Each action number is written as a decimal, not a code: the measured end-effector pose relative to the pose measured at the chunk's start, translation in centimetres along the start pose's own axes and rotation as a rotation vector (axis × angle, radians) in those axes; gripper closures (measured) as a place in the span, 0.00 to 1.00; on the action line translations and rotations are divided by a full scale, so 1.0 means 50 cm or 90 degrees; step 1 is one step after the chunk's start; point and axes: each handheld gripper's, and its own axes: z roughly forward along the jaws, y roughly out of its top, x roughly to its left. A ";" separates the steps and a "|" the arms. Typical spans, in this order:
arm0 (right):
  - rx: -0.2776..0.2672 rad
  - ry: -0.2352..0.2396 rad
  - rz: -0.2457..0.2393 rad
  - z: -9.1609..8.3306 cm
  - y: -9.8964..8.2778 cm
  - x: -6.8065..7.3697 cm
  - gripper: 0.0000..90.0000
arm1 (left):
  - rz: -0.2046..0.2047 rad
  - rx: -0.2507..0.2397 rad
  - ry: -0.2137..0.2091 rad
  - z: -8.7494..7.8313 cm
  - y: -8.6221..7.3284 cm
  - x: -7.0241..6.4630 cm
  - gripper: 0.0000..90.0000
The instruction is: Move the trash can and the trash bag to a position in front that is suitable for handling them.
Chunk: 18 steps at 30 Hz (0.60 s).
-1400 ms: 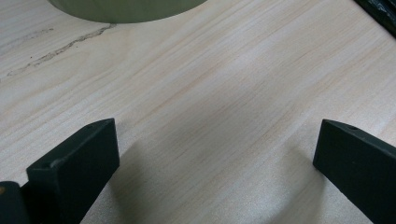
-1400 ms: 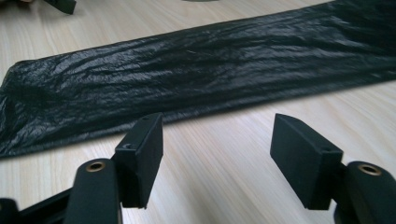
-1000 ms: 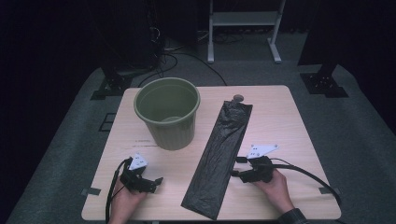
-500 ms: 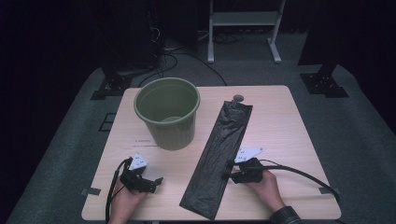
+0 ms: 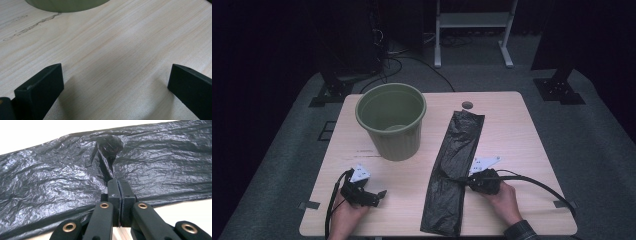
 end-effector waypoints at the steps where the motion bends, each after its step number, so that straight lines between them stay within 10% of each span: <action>1: 0.010 -0.008 -0.007 -0.006 -0.001 -0.001 0.99 | 0.000 0.000 0.000 0.000 0.000 0.000 0.00; 18: -0.034 -0.059 0.081 -0.122 -0.054 -0.070 0.99 | 0.000 0.000 0.000 0.000 0.000 0.000 0.00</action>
